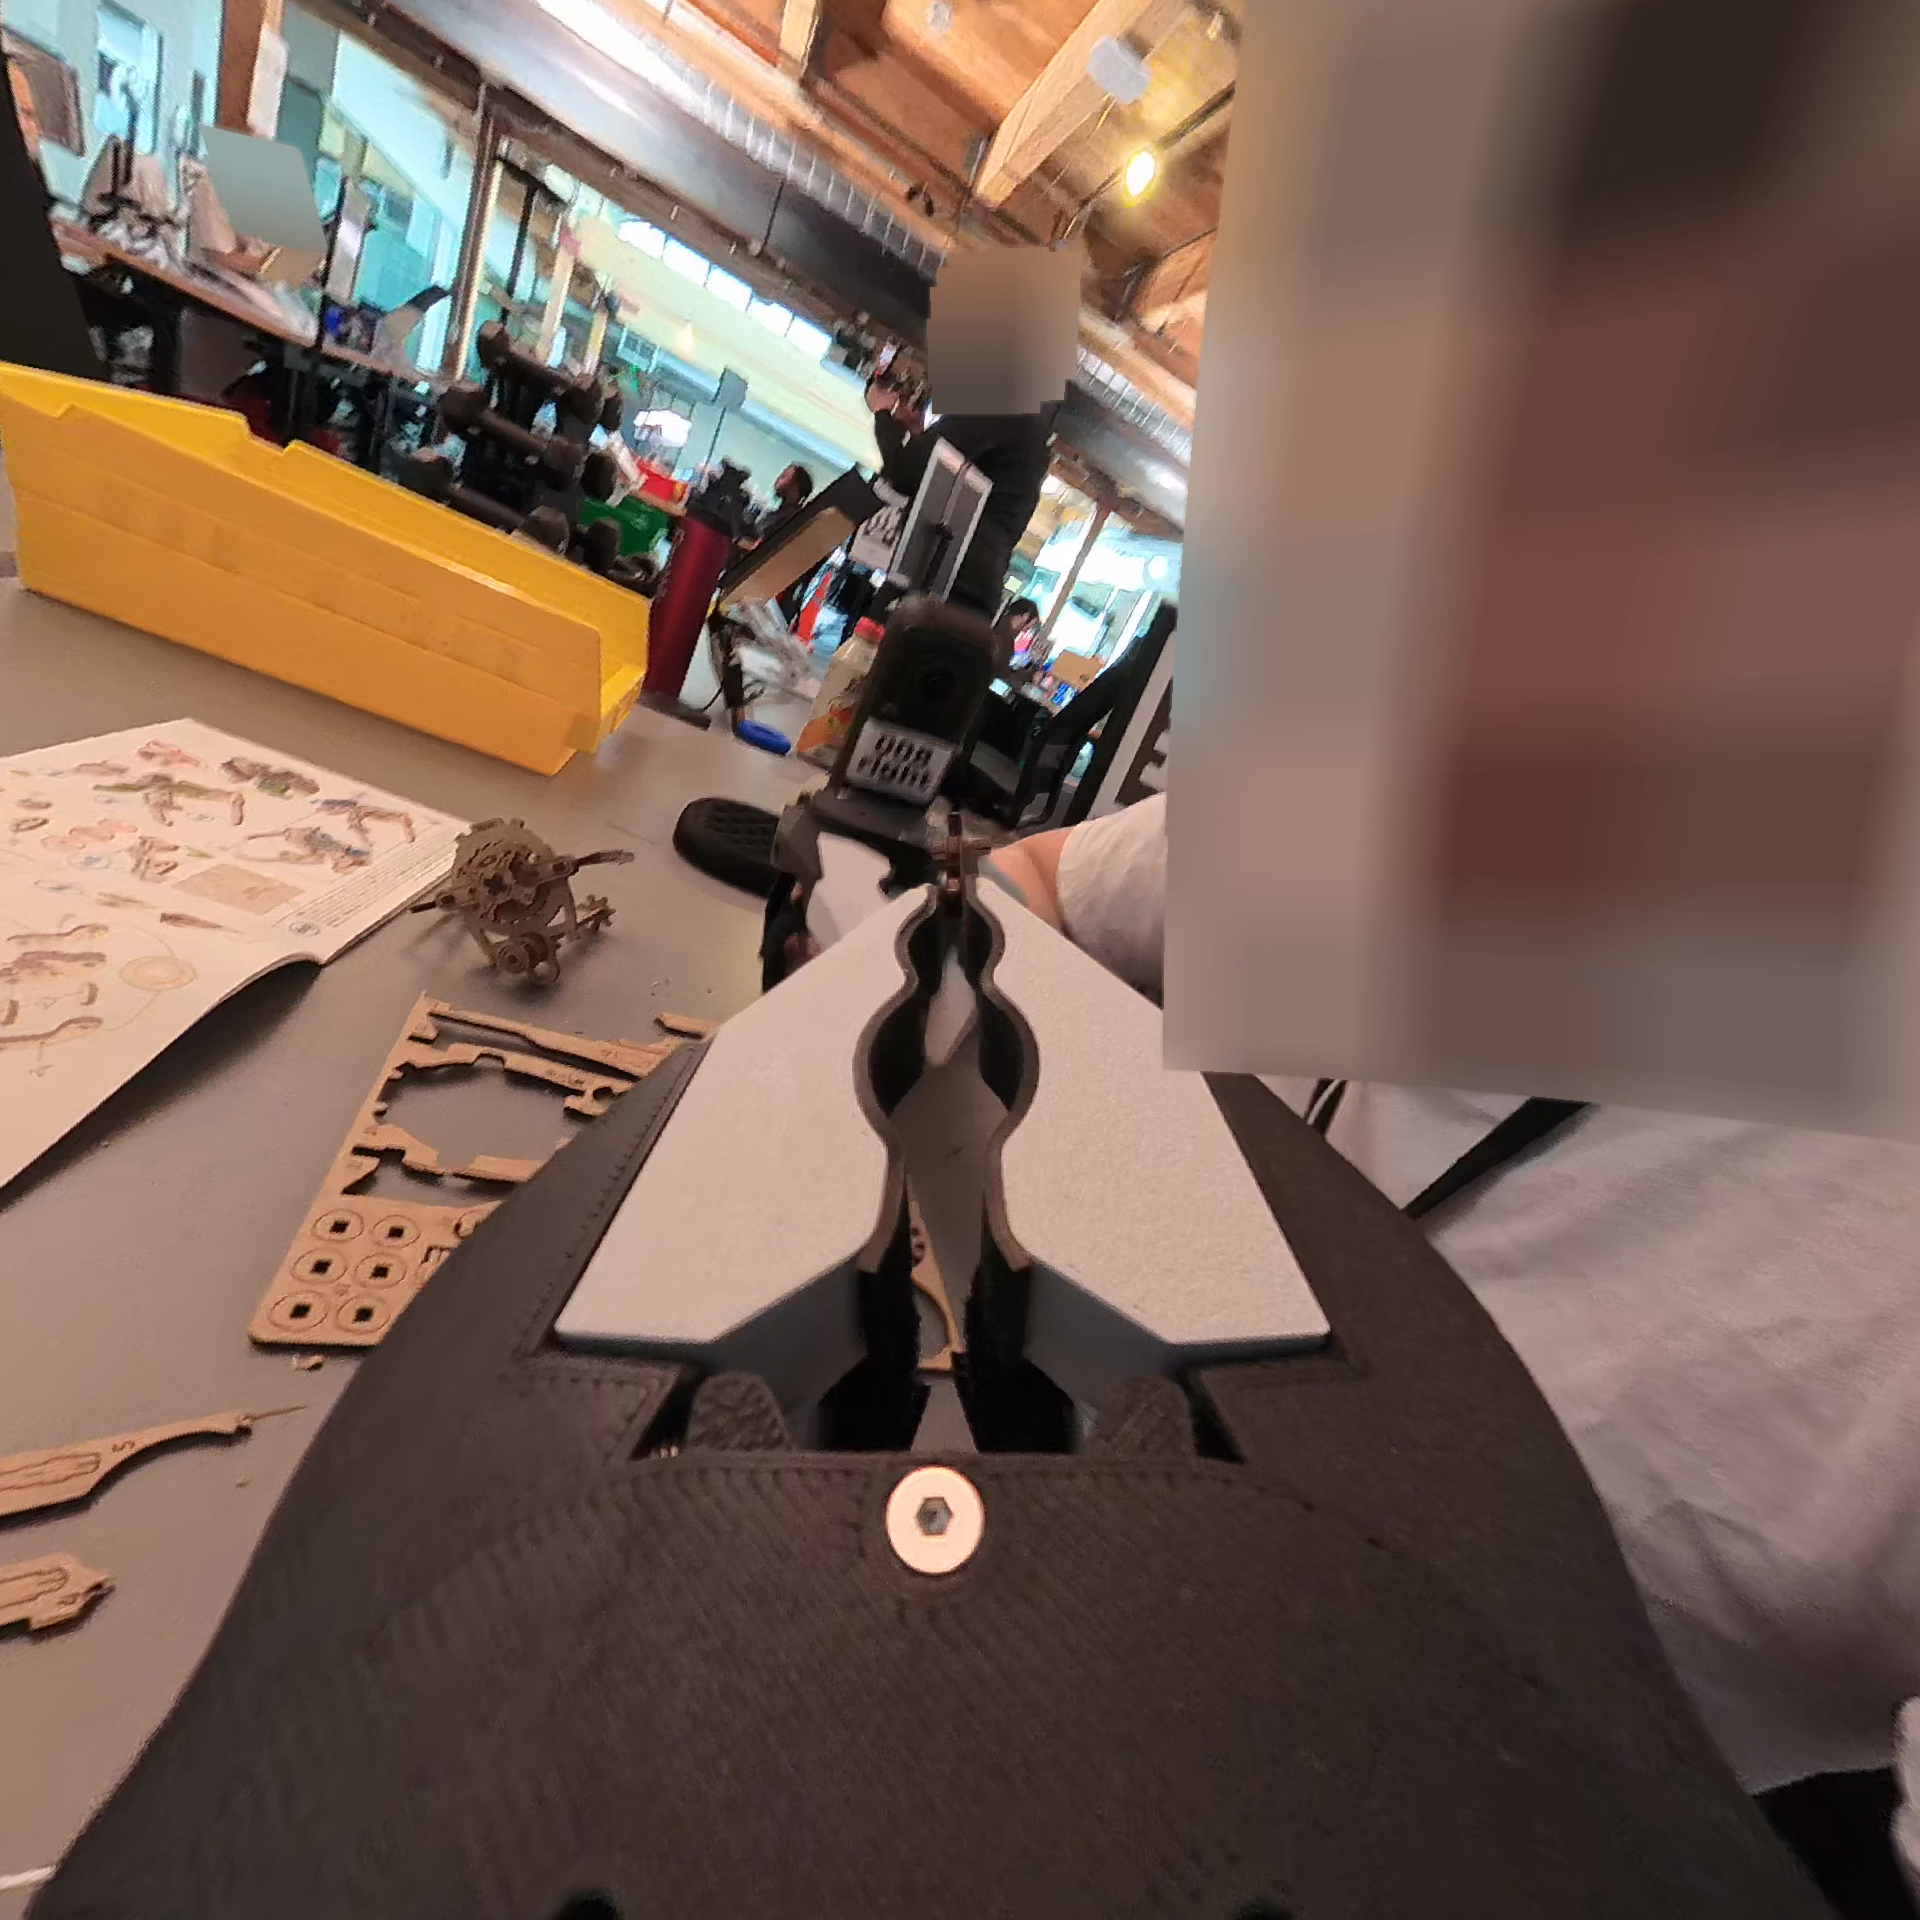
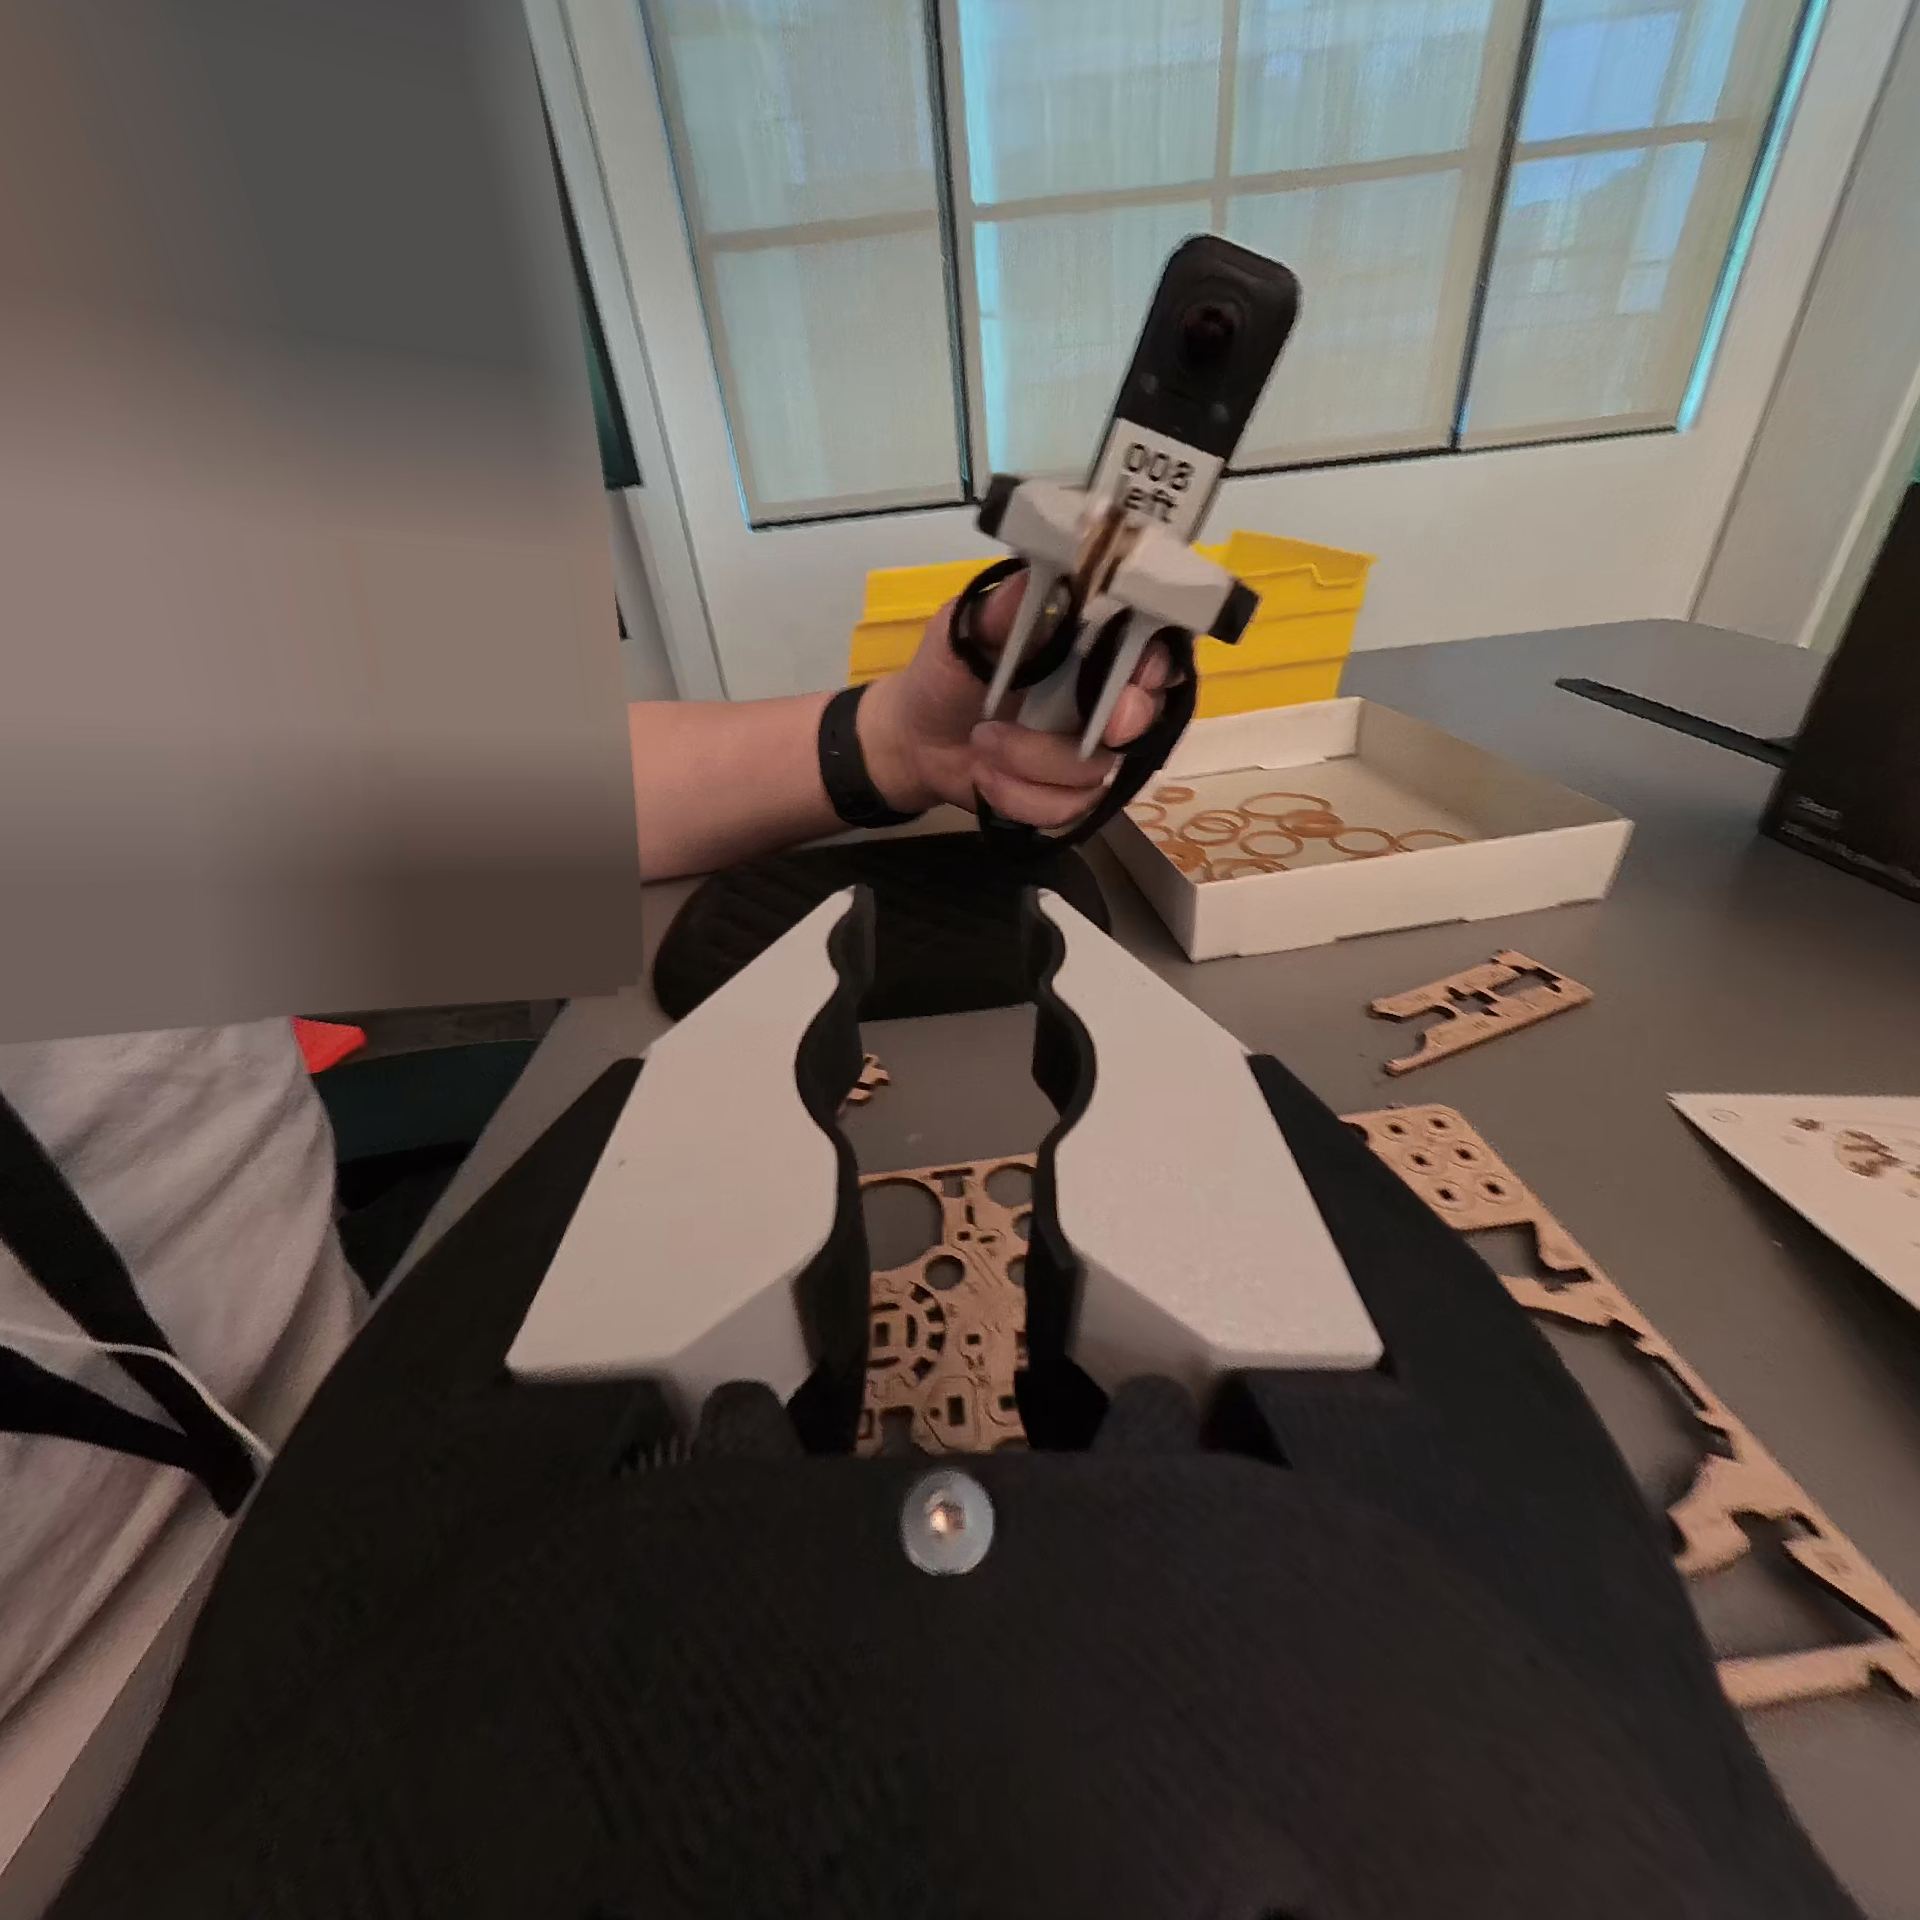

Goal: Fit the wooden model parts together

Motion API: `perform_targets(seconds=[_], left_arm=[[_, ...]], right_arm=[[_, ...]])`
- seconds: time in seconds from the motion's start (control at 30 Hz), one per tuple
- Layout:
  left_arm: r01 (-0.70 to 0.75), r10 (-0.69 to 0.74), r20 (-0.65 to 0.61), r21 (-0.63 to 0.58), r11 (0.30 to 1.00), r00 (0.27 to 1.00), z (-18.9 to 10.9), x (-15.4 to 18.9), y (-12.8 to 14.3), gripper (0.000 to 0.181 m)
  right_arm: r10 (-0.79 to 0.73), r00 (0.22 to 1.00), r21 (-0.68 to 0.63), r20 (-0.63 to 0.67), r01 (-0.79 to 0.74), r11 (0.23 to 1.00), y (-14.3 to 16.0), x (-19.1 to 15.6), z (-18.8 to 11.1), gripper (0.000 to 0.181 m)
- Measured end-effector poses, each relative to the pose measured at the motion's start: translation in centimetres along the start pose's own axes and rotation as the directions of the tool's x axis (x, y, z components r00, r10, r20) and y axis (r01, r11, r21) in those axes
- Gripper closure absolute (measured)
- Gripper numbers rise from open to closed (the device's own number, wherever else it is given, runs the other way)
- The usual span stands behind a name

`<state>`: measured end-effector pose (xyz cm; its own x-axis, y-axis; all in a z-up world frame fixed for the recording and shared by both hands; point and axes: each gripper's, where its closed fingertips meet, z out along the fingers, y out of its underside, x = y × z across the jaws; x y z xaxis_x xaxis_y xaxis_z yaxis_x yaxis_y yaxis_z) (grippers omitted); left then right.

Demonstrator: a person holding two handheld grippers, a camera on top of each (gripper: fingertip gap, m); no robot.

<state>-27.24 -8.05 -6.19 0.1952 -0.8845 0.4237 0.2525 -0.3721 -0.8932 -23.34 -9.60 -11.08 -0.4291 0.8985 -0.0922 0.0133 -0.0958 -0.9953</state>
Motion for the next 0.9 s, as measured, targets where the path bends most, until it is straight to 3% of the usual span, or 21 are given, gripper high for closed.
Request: perform_targets(seconds=[0.17, 0.37, 0.47, 0.9], left_arm=[[-0.058, 0.066, 0.049, -0.135, 0.989, 0.997, 1.5, -0.4, 2.5, 0.18], [-0.051, 0.057, 0.026, -0.191, 0.98, 0.998, 2.9, -0.2, 4.4, 0.18], [-0.047, 0.052, 0.02, -0.195, 0.98, 0.998, 3.1, -0.1, 4.6, 0.18], [-0.066, 0.071, 0.014, -0.199, 0.978, 0.997, 3.4, 0.2, 4.7, 0.179]], right_arm=[[0.063, 0.997, 0.026, -0.038, -0.062, 0.998, -1.3, 0.8, -0.7, 0.165], [0.101, 0.994, 0.041, -0.029, -0.1, 0.994, -1.7, 0.5, -0.7, 0.169], [0.111, 0.993, 0.025, -0.03, -0.111, 0.994, -1.5, 0.5, -0.6, 0.179], [0.175, 0.985, 0.005, -0.009, -0.175, 0.985, -1.5, 0.4, -0.7, 0.181]])
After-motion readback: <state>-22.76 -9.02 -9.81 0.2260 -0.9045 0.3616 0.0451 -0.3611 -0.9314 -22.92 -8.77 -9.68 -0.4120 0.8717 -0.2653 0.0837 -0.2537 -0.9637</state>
